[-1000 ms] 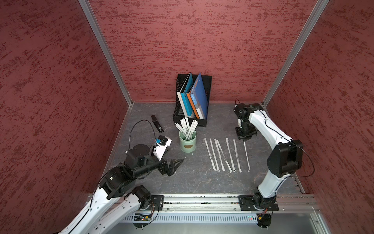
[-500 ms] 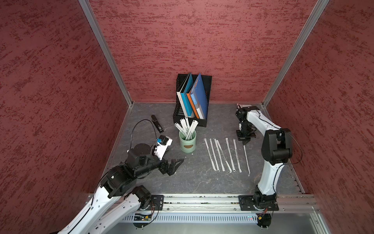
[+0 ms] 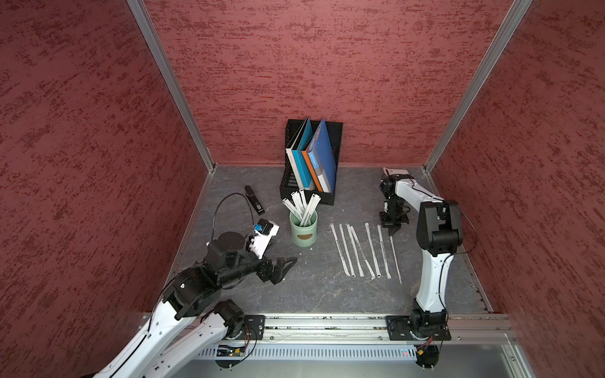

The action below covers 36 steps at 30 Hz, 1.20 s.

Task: Take the straws out of the storage container
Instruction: Place the straw at the center of the board.

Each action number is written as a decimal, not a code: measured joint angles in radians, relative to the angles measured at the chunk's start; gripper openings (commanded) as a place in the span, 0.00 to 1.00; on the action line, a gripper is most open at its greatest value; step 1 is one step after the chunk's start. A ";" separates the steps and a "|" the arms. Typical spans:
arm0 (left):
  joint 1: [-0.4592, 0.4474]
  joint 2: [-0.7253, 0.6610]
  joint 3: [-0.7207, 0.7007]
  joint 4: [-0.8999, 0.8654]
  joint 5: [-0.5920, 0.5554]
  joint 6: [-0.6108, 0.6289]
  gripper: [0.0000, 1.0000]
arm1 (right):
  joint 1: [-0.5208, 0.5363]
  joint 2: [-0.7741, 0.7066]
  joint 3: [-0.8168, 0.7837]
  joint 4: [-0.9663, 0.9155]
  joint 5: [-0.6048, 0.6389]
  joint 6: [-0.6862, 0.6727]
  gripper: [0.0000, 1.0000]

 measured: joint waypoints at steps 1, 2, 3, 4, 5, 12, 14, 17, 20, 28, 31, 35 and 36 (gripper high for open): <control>0.000 0.000 0.000 0.000 0.000 0.000 1.00 | -0.002 0.008 0.010 0.000 -0.001 0.000 0.00; 0.000 0.000 0.000 0.000 0.000 0.000 0.99 | -0.004 0.014 0.018 0.001 -0.001 0.000 0.00; 0.000 0.000 0.000 0.000 0.000 0.000 0.99 | -0.006 0.021 0.029 -0.001 -0.002 0.000 0.00; 0.000 0.000 0.000 0.000 0.000 0.000 1.00 | -0.008 0.027 0.040 -0.001 -0.002 -0.001 0.00; 0.000 0.000 0.000 0.000 0.000 0.000 0.99 | -0.010 0.033 0.050 -0.002 -0.001 -0.001 0.01; 0.001 0.000 0.000 0.000 -0.003 0.000 0.99 | -0.016 0.048 0.081 -0.006 0.008 -0.002 0.26; 0.001 0.000 0.000 0.000 -0.004 0.000 1.00 | -0.016 0.048 0.081 -0.006 0.010 -0.003 0.29; 0.001 0.000 0.000 0.000 -0.005 0.000 1.00 | -0.016 0.040 0.081 -0.006 0.012 -0.002 0.30; 0.001 0.000 0.000 0.000 -0.008 0.000 1.00 | -0.016 -0.004 0.062 0.008 0.012 0.009 0.30; 0.006 -0.003 0.000 -0.003 -0.020 0.000 1.00 | 0.099 -0.470 -0.251 0.249 -0.055 0.082 0.41; 0.006 -0.008 0.000 -0.002 -0.022 0.000 0.99 | 0.235 -0.609 -0.322 0.352 -0.069 0.125 0.42; 0.009 -0.004 0.000 -0.003 -0.022 0.000 0.99 | 0.398 -0.683 -0.351 0.480 -0.087 0.184 0.42; 0.010 -0.003 0.000 -0.003 -0.023 0.000 1.00 | 0.425 -0.689 -0.351 0.511 -0.088 0.199 0.42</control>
